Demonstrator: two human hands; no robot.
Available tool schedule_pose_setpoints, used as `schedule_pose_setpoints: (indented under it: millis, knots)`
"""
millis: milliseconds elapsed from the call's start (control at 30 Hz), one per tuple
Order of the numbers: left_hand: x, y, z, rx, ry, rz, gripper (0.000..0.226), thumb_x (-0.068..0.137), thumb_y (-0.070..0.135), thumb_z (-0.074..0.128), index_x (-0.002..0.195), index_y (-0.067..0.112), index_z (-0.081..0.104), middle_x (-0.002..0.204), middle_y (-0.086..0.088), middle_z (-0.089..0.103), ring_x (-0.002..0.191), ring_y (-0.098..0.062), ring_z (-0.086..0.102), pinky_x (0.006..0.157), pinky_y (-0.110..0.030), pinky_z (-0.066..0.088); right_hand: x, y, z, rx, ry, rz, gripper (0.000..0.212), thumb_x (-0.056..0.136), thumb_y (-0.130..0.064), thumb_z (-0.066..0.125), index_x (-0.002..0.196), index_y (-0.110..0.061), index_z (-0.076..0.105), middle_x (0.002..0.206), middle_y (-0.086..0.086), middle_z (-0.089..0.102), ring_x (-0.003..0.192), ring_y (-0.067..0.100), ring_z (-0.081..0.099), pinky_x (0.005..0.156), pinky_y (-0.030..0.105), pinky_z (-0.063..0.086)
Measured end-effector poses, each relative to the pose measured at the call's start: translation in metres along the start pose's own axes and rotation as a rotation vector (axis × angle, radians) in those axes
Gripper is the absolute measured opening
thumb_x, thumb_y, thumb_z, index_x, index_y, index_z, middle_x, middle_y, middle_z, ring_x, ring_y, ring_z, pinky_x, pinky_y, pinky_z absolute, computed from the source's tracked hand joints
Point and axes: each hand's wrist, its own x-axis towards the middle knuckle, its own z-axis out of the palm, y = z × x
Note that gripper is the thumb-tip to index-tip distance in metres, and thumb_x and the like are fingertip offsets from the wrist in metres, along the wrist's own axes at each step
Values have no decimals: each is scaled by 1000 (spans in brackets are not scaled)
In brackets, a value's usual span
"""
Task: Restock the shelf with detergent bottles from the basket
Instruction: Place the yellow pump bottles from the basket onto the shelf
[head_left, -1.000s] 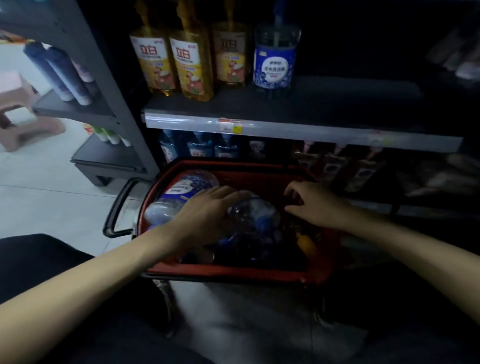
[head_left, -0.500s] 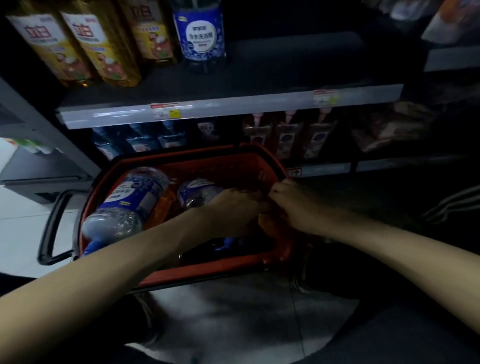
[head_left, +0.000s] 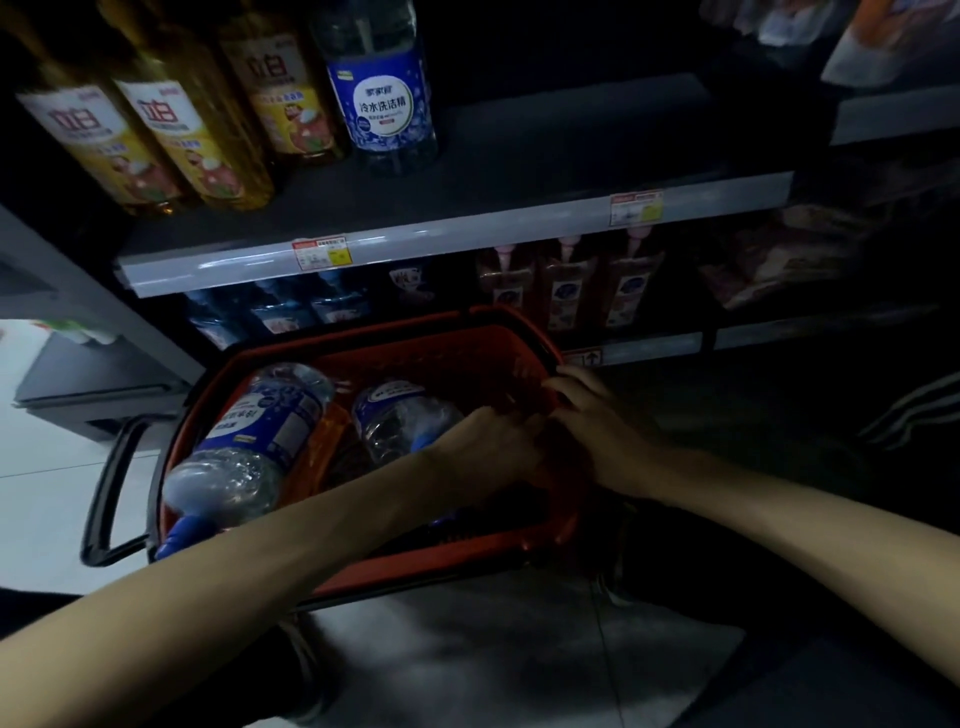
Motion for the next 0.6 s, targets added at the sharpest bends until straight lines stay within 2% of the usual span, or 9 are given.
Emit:
schedule_pose_setpoints:
  millis: [100,167,233,267,367,433,500,533,600]
  knots:
    - [-3,-21,-12,-106,-96,-131,51,98,19,63,147,17,50,150,-9,44,129,-29,54,89,-35,49,-2,-5,-5,95,18,56,61,87,-57,56,137,-22,57,150,4,45,145,27,29,114,44,37]
    - [-9,-41,-19,-233,3,-195,63,86,15,77,145,22,54,144,-5,50,123,-28,60,94,-37,52,-1,-8,-6,135,105,52,50,88,-44,63,129,-15,64,135,6,58,138,28,39,111,45,41]
    - [-16,-55,-29,-433,98,-264,49,89,15,77,136,19,64,136,-2,59,120,-24,62,96,-31,48,2,-13,-10,161,112,139,51,85,-35,73,131,-19,61,134,2,60,139,24,37,111,48,40]
    - [-19,-59,-35,-522,128,-292,44,90,15,76,133,17,66,133,-1,63,120,-21,62,97,-27,46,6,-18,-13,163,77,191,58,84,-41,75,136,-25,55,138,-1,57,142,21,34,112,47,38]
    - [-21,-70,-56,-734,195,-342,41,88,7,79,127,13,69,123,2,69,112,-14,65,95,-28,55,21,-31,-18,220,49,290,75,76,-55,80,139,-29,48,136,-11,52,131,10,39,106,33,35]
    - [-21,-78,-67,-801,229,-370,40,86,9,81,125,13,71,116,6,70,106,-10,66,92,-24,56,33,-41,-20,392,137,343,85,71,-45,88,141,-27,45,131,-14,51,118,1,43,94,20,35]
    - [-22,-87,-78,-831,291,-400,38,86,16,83,123,13,72,113,3,73,101,-12,70,90,-31,60,47,-47,-23,614,187,381,92,68,-32,93,144,-32,40,126,-24,50,108,-14,46,85,4,33]
    - [-24,-92,-82,-841,331,-409,37,86,18,84,121,13,73,110,1,74,98,-11,71,88,-32,61,53,-48,-26,705,197,397,91,67,-26,93,142,-34,41,119,-30,49,101,-22,45,80,1,33]
    - [-31,-96,-88,-844,406,-430,36,85,22,85,118,14,73,107,1,73,95,-10,70,83,-29,60,65,-51,-36,806,194,412,87,65,-21,94,134,-38,45,110,-33,50,97,-22,46,81,3,35]
